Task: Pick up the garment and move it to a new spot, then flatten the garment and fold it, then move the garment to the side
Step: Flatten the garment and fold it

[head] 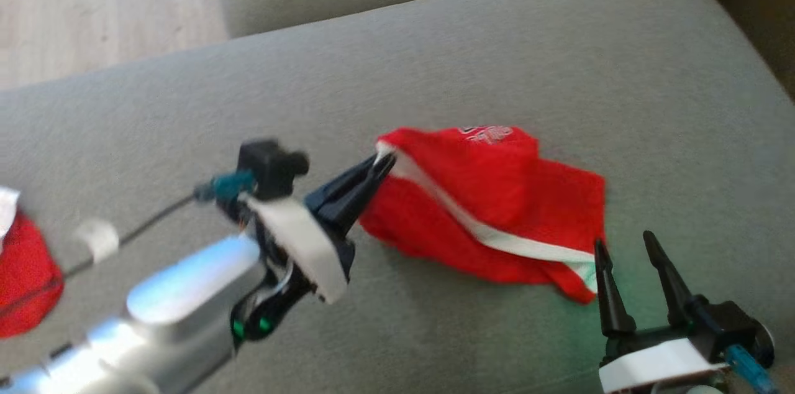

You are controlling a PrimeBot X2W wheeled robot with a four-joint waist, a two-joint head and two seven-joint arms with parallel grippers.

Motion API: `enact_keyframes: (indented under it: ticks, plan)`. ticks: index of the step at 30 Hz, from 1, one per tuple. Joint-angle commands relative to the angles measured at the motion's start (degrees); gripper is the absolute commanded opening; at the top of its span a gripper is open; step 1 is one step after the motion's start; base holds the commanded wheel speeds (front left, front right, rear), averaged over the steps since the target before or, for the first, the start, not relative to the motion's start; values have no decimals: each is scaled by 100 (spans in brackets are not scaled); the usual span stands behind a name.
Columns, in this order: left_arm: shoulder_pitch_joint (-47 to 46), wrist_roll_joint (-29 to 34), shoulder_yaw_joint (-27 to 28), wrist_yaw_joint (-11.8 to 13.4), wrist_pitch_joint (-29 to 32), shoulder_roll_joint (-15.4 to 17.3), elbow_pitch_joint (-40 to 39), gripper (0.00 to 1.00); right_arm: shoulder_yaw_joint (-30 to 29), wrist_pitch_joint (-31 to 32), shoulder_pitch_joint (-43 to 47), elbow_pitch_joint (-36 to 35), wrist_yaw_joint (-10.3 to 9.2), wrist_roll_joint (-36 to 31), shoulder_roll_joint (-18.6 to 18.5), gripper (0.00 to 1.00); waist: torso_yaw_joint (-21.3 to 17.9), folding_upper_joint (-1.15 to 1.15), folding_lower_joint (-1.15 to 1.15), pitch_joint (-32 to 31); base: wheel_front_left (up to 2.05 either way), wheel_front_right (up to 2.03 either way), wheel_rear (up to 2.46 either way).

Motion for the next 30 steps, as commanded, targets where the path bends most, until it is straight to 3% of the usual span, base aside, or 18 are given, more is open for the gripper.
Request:
enact_keyframes:
  ticks: [1, 7, 16, 24, 25, 27, 30]
  plan:
    - [-266, 20, 296, 53, -201, 159, -108, 0, 103, -62, -58, -120, -4, 81, -31, 100, 245, 0, 0, 156, 0, 0, 0]
    - [186, 20, 429, 194, -804, 174, 85, 0, 121, -62, 23, 259, -4, 465, -50, 100, 552, 0, 0, 299, 0, 0, 0]
    - [197, 39, 493, 133, -912, 205, 240, 0, 354, -62, -104, 1035, -4, 1251, -107, 100, 627, 0, 0, 408, 0, 0, 0]
    - [147, 45, 490, 121, -885, 222, 255, 0, 584, -62, -270, 1317, -4, 1518, -207, 100, 627, 0, 0, 471, 0, 0, 0]
    - [141, 45, 488, 122, -879, 222, 254, 0, 605, -62, -288, 1326, -4, 1543, -209, 94, 627, 0, 0, 477, 0, 0, 0]
    - [129, 46, 485, 118, -870, 221, 259, 0, 632, -62, -318, 1343, -4, 1583, -220, 63, 628, 0, 0, 485, 0, 0, 0]
    - [110, 46, 486, 108, -866, 224, 272, 0, 660, -62, -357, 1329, -4, 1605, -247, 7, 628, 0, 0, 487, 0, 0, 0]
